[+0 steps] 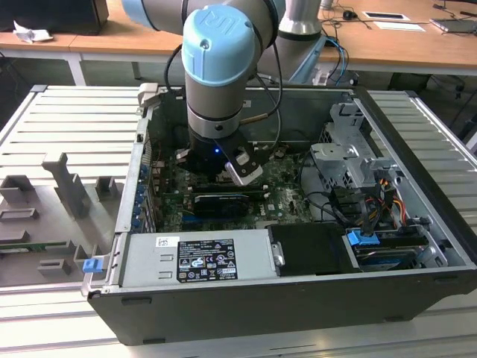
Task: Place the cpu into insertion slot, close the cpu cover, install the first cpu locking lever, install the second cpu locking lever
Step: 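Install the second cpu locking lever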
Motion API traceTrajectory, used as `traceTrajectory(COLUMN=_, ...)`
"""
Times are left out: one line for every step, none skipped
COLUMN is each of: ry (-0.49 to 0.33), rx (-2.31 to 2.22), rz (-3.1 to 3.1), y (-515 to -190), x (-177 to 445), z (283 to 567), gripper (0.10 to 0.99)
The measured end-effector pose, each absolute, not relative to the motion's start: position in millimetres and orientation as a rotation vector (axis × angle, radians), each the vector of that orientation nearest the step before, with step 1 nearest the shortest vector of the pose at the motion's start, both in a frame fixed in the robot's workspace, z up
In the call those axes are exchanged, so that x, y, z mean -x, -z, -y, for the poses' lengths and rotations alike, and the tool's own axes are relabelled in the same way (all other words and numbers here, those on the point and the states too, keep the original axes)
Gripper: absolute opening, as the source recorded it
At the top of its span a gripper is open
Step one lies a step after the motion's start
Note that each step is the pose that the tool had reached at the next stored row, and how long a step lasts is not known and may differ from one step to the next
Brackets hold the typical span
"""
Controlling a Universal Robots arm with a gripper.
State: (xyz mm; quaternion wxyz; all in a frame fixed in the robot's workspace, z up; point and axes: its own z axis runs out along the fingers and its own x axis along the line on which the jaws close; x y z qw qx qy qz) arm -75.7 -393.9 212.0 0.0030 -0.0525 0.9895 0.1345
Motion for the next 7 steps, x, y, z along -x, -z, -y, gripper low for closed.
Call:
traceTrajectory(ry=-0.422, rx=0.164, rz=-3.103, y=-213.0, x=75.7, z=394.0, gripper=0.106)
traceTrajectory(ry=-0.422, rx=0.165, rz=-3.103, y=-214.2, x=75.7, z=394.0, gripper=0.106)
traceTrajectory(ry=-0.422, rx=0.164, rz=-3.103, y=-215.1, x=75.7, z=394.0, gripper=0.106)
traceTrajectory(ry=-0.422, rx=0.165, rz=-3.103, y=-216.9, x=75.7, z=394.0, gripper=0.106)
traceTrajectory(ry=-0.422, rx=0.165, rz=-3.103, y=-218.2, x=75.7, z=393.9, gripper=0.106)
traceTrajectory(ry=-0.422, rx=0.165, rz=-3.103, y=-218.9, x=75.7, z=393.9, gripper=0.106)
traceTrajectory(ry=-0.422, rx=0.165, rz=-3.102, y=-219.0, x=75.7, z=393.9, gripper=0.106)
